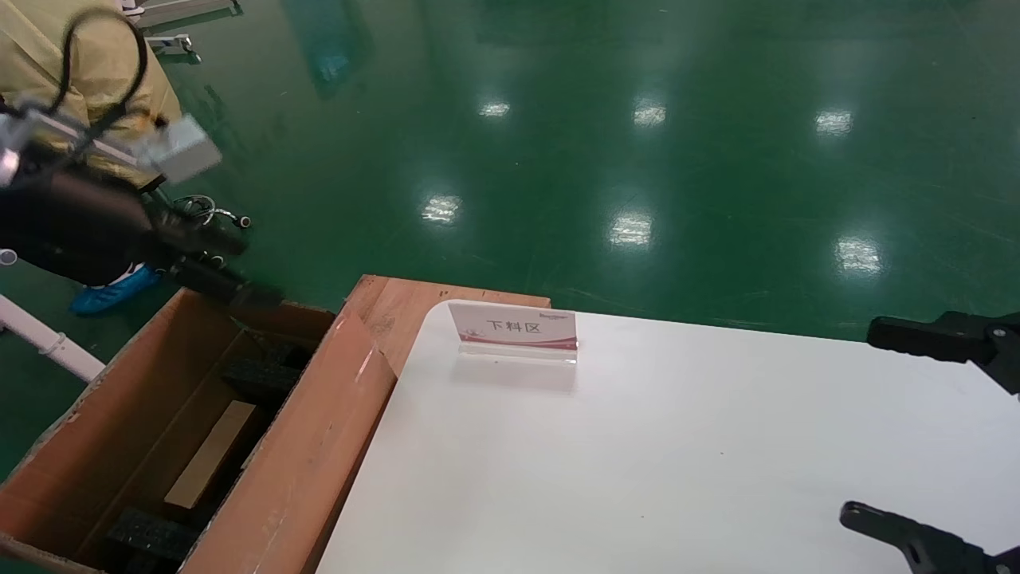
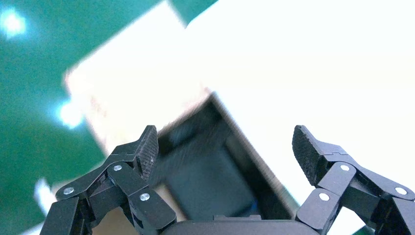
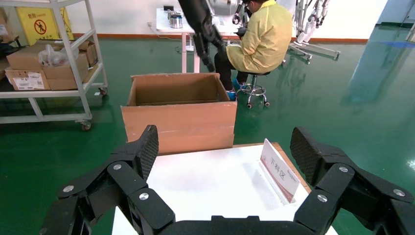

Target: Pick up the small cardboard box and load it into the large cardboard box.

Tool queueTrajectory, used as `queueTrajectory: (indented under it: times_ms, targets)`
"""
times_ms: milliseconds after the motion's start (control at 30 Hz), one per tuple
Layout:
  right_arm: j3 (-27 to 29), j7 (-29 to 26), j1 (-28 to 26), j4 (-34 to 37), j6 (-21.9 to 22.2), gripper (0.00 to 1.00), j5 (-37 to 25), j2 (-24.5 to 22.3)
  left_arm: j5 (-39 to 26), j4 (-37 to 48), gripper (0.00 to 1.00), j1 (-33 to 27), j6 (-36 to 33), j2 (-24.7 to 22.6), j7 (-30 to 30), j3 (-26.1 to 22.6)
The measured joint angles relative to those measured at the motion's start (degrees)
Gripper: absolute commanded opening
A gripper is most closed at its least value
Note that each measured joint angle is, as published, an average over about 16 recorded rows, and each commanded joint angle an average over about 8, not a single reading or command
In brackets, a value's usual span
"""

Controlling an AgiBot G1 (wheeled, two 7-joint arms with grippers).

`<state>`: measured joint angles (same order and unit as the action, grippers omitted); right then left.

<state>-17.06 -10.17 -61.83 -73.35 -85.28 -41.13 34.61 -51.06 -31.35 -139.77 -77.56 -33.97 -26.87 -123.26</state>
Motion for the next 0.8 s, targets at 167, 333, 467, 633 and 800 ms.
queueTrajectory:
  times_ms: [167, 333, 467, 633, 800]
  targets:
    - [0.0, 0.0, 0.0, 0.0, 0.0, 1.00, 0.0, 0.0, 1.8, -5.8, 1.00, -3.1, -0.4, 2.8, 1.7, 1.8]
    - [0.0, 0.0, 0.0, 0.0, 0.0, 1.00, 0.0, 0.0, 2.5, -8.8, 1.00, -2.8, 0.0, 3.8, 2.2, 4.1]
    - [0.0, 0.0, 0.0, 0.0, 0.0, 1.00, 0.0, 0.0, 2.8, -10.3, 1.00, -0.3, -0.1, 3.8, 2.7, 7.5]
    - [0.0, 0.0, 0.0, 0.0, 0.0, 1.00, 0.0, 0.0, 3.2, -12.3, 1.00, 4.8, -0.6, 3.5, 3.6, 14.0]
    - [0.0, 0.0, 0.0, 0.1, 0.0, 1.00, 0.0, 0.0, 3.8, -15.0, 1.00, 11.5, -1.3, 3.1, 4.7, 22.5]
